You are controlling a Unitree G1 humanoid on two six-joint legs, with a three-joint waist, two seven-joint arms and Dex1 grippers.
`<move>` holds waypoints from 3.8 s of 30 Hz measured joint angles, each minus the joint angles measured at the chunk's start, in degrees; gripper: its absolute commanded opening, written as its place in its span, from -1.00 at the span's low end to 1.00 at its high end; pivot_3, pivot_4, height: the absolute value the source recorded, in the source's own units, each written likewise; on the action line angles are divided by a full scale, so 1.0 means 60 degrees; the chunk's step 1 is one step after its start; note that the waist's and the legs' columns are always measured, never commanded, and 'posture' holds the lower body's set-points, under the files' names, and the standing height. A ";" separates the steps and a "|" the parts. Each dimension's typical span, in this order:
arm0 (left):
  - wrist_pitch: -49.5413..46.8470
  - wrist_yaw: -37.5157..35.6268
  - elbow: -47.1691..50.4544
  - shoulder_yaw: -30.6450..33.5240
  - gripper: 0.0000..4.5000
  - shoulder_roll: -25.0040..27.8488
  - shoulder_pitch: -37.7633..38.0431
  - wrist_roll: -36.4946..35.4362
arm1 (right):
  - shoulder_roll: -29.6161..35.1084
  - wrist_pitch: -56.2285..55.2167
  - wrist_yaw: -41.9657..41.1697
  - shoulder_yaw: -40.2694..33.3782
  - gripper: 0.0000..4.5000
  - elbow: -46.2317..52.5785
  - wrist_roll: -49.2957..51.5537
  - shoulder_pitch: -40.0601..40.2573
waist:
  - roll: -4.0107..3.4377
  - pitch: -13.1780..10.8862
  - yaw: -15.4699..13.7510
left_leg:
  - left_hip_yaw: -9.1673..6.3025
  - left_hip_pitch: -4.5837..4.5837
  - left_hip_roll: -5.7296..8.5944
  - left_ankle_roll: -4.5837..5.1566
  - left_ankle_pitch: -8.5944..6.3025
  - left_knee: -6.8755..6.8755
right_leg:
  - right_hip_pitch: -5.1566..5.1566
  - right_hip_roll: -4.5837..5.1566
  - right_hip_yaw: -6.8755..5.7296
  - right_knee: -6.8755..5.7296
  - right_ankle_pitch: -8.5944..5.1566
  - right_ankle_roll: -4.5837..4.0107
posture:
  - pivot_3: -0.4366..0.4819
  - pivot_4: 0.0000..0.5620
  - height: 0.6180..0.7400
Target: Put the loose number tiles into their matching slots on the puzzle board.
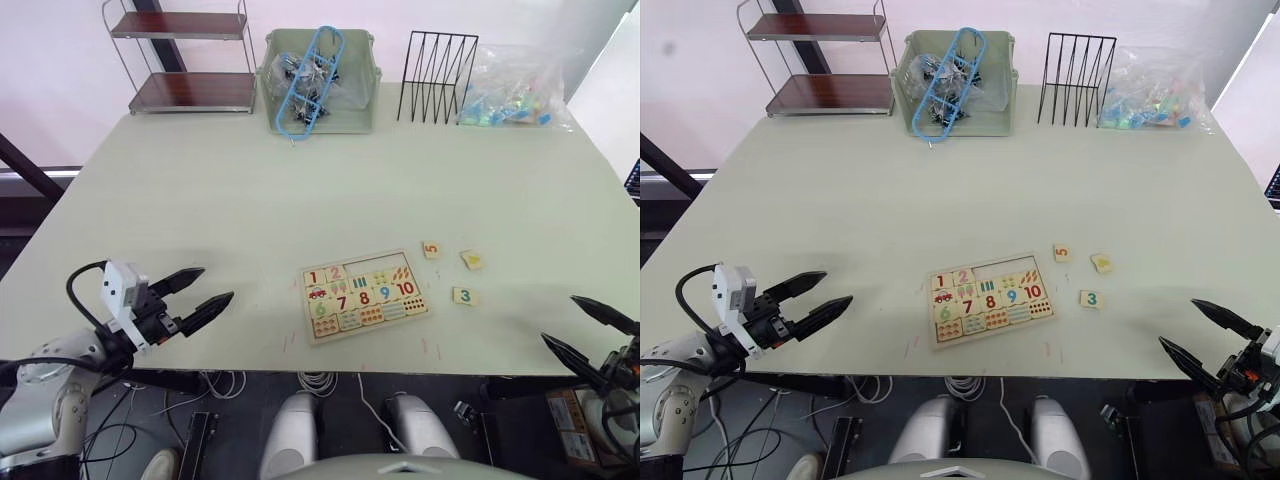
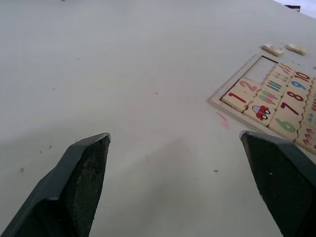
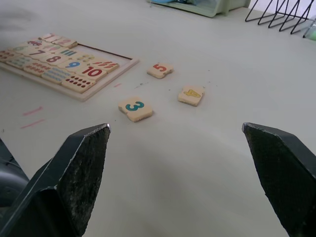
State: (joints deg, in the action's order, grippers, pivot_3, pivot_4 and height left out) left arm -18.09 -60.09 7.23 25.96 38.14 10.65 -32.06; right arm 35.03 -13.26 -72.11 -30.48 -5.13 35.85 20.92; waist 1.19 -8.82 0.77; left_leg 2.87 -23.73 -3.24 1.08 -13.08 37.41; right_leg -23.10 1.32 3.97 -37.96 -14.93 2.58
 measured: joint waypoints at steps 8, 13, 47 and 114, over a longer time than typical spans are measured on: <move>0.0527 -0.0190 -0.0595 -0.0336 0.98 -0.0038 -0.0254 0.0173 | 0.0039 -0.0134 -0.0005 -0.0028 1.00 -0.0199 0.0001 -0.0083 | 0.0000 0.0000 -0.0002 | 0.0001 -0.0001 0.0002 0.0000 0.0000 0.0000 | 0.0000 -0.0001 -0.0001 -0.0001 0.0000 0.0000 | -0.05 -0.47 1.00; 0.0821 -0.0367 -0.0921 -0.0498 0.98 -0.0031 -0.0571 0.0239 | 0.0068 -0.0134 -0.0014 -0.0072 1.00 -0.0263 -0.0001 -0.0166 | 0.0000 0.0000 -0.0002 | 0.0004 -0.0001 0.0006 0.0000 0.0000 0.0000 | 0.0000 -0.0002 -0.0001 0.0000 0.0001 0.0000 | -0.05 -0.47 1.00; 0.2217 -0.4425 -0.3274 -0.2729 0.98 0.0826 -0.4424 0.0490 | 0.0779 0.0728 -0.0334 0.1735 1.00 -0.0126 -0.0948 -0.2650 | -0.0003 -0.0001 0.0015 | 0.0043 -0.0010 0.0004 0.0000 0.0001 0.0001 | -0.0005 -0.0052 0.0001 -0.0005 0.0022 0.0032 | -0.05 -0.47 1.00; 0.3298 -0.5115 -0.2407 -0.3940 1.00 0.2406 -0.3451 -0.1050 | 0.2067 0.2610 -0.0646 0.5374 0.69 -0.1051 -0.3956 -0.5657 | -0.0004 -0.0002 0.0007 | 0.0067 -0.0008 -0.0006 0.0001 0.0002 0.0013 | -0.0019 -0.0053 0.0016 -0.0018 0.0007 0.0004 | -0.05 -0.47 1.00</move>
State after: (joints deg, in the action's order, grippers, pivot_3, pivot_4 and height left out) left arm 1.70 -90.78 -7.22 2.32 52.58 -10.06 -38.36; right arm 47.43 2.40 -75.98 1.76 -11.43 12.11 -13.02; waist 1.16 -8.83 0.81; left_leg 3.27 -23.78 -3.27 1.09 -13.07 37.48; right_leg -23.22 1.00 4.07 -38.07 -14.89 2.60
